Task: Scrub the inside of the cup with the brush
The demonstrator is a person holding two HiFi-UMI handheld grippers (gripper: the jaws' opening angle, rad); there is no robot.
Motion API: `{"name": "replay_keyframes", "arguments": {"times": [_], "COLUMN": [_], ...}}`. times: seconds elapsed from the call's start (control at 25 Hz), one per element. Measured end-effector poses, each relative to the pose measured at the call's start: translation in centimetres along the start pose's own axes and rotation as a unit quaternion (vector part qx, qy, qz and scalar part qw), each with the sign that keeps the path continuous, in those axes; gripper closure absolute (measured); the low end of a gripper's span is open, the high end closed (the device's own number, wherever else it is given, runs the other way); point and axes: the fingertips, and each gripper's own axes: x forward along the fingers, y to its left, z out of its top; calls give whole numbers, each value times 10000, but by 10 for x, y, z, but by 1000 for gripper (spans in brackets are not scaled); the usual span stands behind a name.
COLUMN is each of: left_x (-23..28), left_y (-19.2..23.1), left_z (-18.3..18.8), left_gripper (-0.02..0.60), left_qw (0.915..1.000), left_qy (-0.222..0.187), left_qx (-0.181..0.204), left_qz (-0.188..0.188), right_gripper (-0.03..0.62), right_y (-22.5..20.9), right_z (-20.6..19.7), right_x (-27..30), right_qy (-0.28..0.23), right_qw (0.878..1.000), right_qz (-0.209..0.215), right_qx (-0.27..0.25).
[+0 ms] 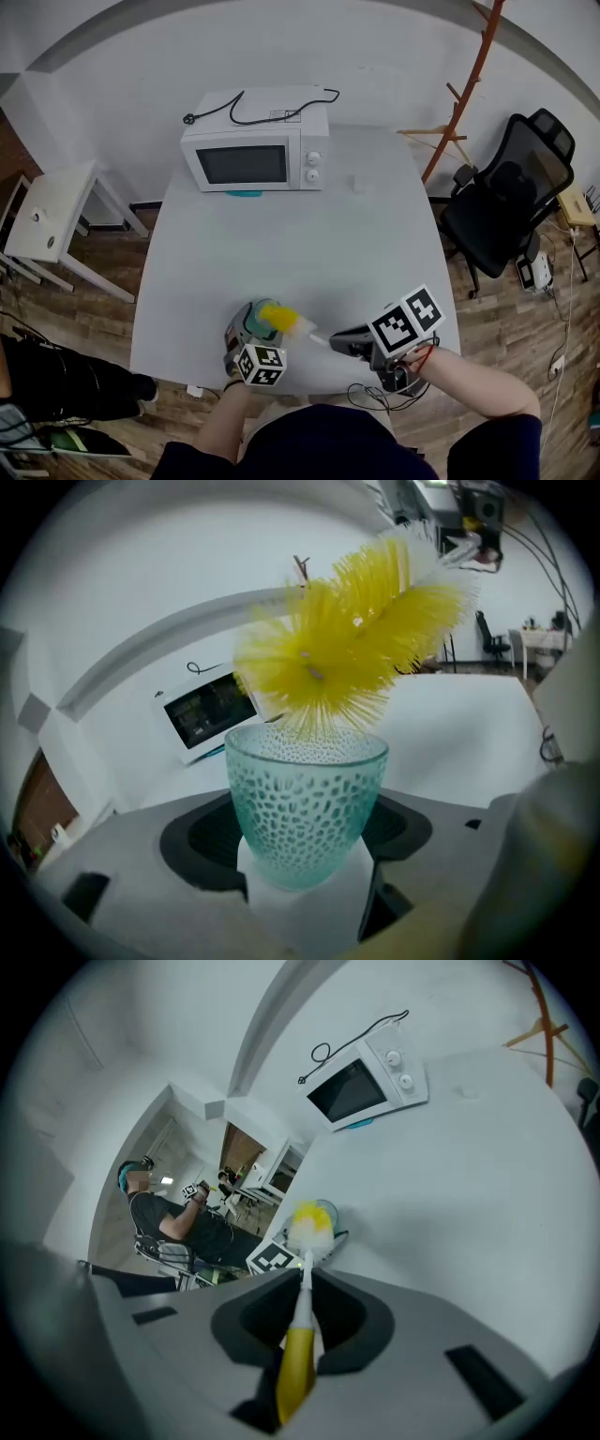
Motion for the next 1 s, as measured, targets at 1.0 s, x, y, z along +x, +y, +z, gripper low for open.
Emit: {"name": "replay_keyframes", "arguments": {"times": [1.0], "left_x": [51], "left_y": [-55], "left_z": [43], "left_gripper": [199], "left_qw": [9769], "left_qy": [-754], "left_qx": [-1512], "left_qz": [-1310], "right_gripper": [545], "right_y": [-67], "right_z": [42], "right_x": [-2], "right_qy": [-2136], "right_qw": [9746], "right_qz": [-602], "right_qx": [289]}}
